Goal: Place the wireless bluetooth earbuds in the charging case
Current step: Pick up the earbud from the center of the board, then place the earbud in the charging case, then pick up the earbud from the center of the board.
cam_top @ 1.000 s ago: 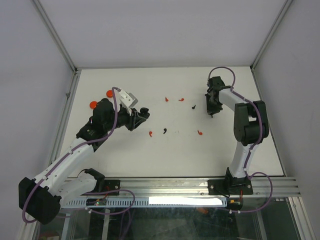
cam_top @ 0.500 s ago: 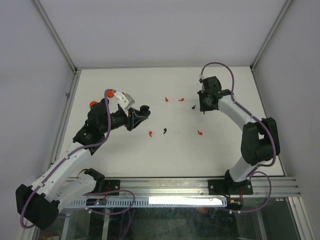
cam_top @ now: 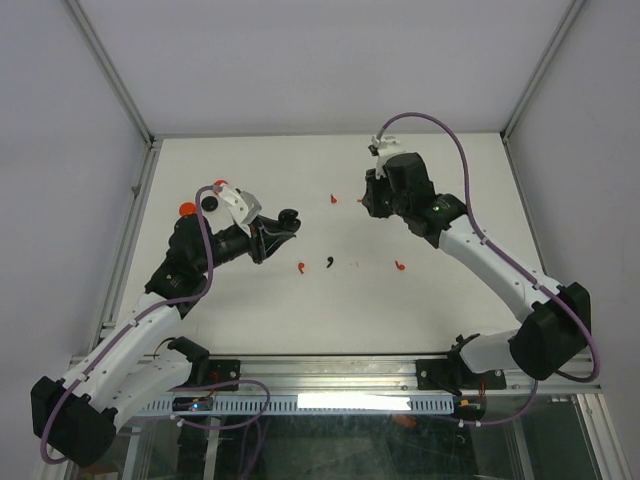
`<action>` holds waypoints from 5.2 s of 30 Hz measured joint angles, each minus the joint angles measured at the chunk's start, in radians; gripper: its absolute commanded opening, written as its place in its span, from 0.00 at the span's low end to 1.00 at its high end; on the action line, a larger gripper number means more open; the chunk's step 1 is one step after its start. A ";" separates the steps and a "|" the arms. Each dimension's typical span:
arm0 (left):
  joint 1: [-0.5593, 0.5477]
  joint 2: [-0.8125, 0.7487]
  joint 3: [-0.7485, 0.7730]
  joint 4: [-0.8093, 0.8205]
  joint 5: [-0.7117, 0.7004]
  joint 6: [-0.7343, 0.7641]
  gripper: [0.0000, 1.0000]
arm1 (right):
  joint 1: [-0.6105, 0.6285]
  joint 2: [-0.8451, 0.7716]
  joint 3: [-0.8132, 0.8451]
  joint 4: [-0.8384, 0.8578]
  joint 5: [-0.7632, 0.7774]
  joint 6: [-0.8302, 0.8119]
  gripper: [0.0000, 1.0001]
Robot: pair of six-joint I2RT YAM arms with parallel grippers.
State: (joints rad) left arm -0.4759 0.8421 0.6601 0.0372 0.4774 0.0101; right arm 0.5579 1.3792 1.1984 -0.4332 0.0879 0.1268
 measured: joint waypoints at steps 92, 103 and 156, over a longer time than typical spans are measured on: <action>0.007 -0.193 -0.245 0.399 0.071 0.029 0.00 | 0.463 -0.096 -0.153 0.672 -0.332 0.009 0.41; 0.012 -0.186 -0.246 0.390 -0.024 0.026 0.00 | 0.488 -0.095 -0.072 0.523 -0.218 -0.086 0.55; 0.040 -0.170 -0.216 0.266 -0.187 0.029 0.00 | -0.360 0.575 0.130 0.227 -0.443 -0.169 0.60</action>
State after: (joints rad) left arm -0.4362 0.6720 0.4446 0.3035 0.2909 0.0387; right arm 0.1982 1.9541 1.3281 -0.2062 -0.3550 -0.0425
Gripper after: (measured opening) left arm 0.257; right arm 0.595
